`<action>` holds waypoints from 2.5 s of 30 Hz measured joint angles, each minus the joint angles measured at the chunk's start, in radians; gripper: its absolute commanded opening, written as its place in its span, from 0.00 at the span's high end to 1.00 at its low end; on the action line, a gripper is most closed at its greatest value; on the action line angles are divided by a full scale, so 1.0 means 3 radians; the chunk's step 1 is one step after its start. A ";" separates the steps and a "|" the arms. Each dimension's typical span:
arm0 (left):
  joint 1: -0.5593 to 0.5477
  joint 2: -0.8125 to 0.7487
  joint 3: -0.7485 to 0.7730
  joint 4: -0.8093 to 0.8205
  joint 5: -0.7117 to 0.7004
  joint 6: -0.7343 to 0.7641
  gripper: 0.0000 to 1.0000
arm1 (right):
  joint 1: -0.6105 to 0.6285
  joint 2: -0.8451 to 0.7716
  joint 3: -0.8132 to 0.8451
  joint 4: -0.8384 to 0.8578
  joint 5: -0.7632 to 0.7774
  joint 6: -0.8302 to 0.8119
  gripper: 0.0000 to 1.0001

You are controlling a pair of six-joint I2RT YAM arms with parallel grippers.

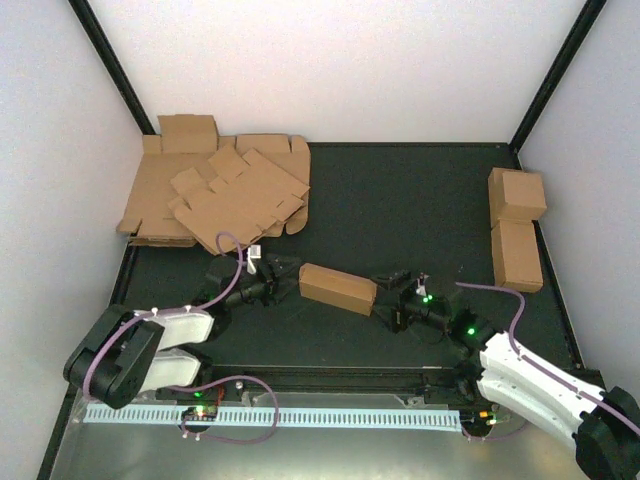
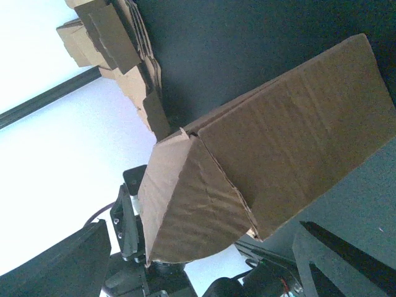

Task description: Fold the paper box

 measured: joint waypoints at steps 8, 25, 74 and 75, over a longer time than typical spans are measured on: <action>-0.0029 0.0357 0.0004 0.0309 0.0066 -0.0106 0.31 | 0.0000 0.0170 -0.0008 0.0140 -0.0019 0.0018 0.29; -0.0064 0.0501 0.0004 0.0565 0.0066 -0.0164 0.50 | 0.0000 0.0141 -0.0130 0.0189 0.0067 0.0006 0.59; -0.0108 0.0464 0.0301 -0.0097 0.0141 0.0289 0.36 | -0.0006 0.0200 -0.0060 0.0069 0.0151 -0.0225 0.53; -0.0108 0.0463 0.0318 -0.0132 0.0151 0.0322 0.41 | -0.0006 0.0198 -0.0058 0.0065 0.0151 -0.0233 0.53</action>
